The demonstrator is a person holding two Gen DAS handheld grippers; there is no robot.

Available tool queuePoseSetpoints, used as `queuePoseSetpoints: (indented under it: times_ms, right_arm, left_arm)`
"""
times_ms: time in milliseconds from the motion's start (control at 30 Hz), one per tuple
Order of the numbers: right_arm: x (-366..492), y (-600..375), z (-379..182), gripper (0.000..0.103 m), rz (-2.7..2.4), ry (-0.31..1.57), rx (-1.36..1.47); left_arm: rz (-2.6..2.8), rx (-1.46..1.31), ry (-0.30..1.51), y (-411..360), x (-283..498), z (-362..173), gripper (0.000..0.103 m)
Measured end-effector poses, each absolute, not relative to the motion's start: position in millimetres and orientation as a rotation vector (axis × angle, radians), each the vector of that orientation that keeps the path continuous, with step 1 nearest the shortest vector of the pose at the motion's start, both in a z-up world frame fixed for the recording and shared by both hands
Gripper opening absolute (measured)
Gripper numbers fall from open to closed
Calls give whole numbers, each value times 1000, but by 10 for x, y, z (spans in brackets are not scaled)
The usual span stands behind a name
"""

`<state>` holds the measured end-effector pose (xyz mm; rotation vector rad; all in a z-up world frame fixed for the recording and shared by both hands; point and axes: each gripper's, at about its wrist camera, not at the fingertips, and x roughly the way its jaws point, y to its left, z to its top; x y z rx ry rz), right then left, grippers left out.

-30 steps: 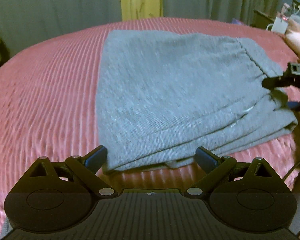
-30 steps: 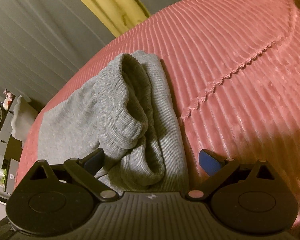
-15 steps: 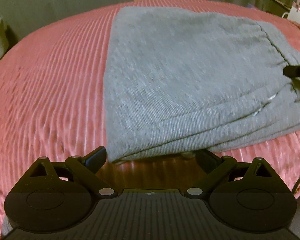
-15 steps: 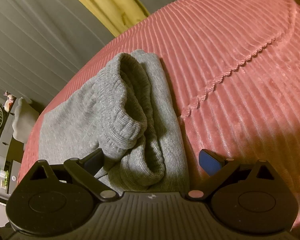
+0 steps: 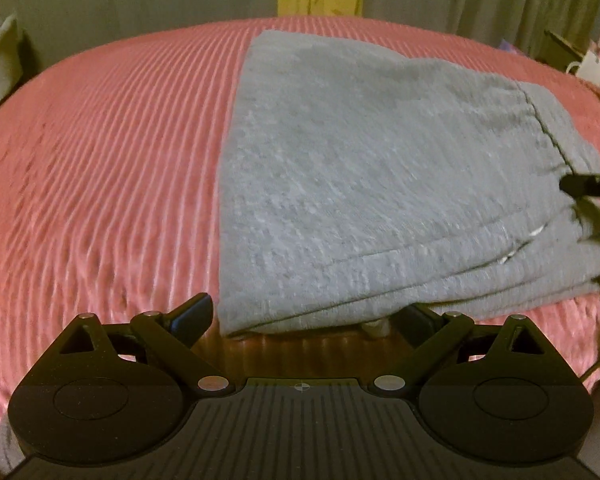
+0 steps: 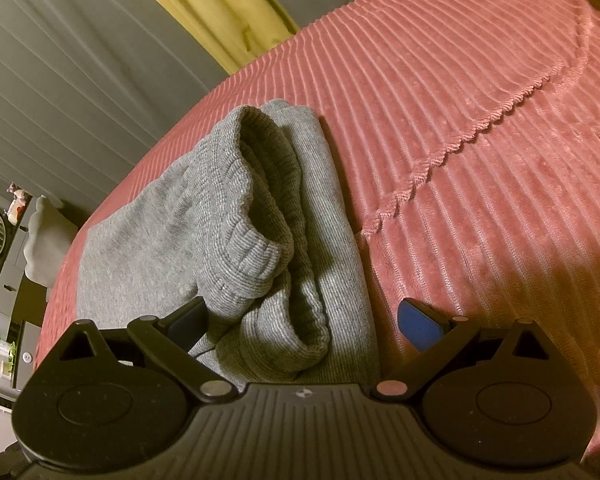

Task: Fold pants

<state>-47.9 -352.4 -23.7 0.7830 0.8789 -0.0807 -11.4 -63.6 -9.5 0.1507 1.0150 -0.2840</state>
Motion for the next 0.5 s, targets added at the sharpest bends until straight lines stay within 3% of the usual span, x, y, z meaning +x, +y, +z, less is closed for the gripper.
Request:
queuePoseSetpoints:
  times_ms: [500]
  right_arm:
    - [-478,-3519,-239,99,-82,877,783]
  left_arm:
    - [-201,53,1077,-479,51,-169,100]
